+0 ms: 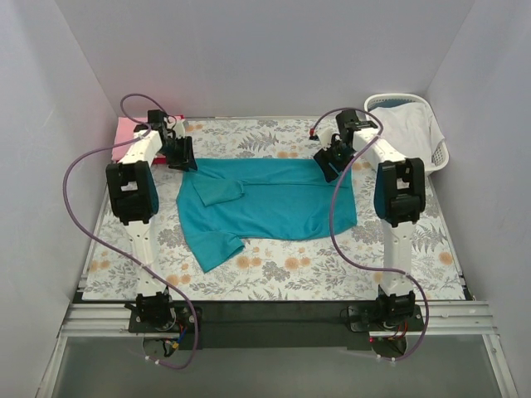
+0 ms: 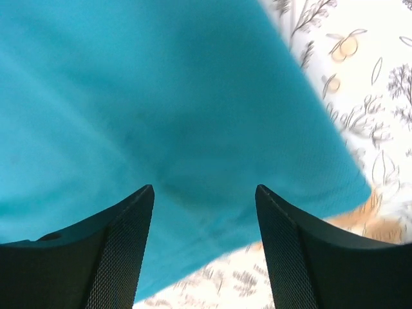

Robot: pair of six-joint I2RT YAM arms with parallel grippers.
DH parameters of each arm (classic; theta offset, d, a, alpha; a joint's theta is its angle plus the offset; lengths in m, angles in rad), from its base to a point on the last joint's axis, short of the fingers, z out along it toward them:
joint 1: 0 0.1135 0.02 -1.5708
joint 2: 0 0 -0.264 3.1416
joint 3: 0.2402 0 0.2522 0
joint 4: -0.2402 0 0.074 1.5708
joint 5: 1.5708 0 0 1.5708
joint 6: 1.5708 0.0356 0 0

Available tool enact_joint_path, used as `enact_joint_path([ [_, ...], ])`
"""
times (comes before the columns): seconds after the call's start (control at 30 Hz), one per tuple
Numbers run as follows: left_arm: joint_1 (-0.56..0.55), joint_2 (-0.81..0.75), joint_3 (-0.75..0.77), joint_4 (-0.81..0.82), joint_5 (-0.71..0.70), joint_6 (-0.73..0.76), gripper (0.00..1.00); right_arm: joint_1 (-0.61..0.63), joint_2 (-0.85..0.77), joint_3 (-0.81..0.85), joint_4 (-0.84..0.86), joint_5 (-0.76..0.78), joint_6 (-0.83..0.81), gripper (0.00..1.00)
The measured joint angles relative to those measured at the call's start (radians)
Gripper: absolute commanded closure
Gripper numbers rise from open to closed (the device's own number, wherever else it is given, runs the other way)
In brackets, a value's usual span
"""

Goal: Fold and stack the t-shirts
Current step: Fold the tshirt

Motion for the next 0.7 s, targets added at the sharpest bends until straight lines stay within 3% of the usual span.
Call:
enact_joint_path([
  [0.1,0.001,-0.053,-0.03,-0.04,0.032,0.033,0.55,-0.003,-0.101,-0.081,-0.02,-0.029,-0.029,0.35],
  [0.2,0.004,-0.188,-0.142,-0.063,0.061,0.061,0.55,-0.004,-0.308,-0.203,-0.067,-0.072,-0.067,0.43],
  [0.33,0.004,-0.401,-0.297,-0.073,0.092,0.08,0.55,-0.002,-0.44,-0.306,-0.099,-0.11,-0.08,0.44],
  [0.5,0.002,-0.574,-0.52,-0.042,0.099,0.093,0.55,0.0,-0.401,-0.421,-0.129,-0.124,-0.05,0.43],
  [0.7,-0.018,-0.554,-0.72,0.002,0.055,0.095,0.54,0.0,-0.357,-0.456,-0.154,-0.121,0.007,0.43],
])
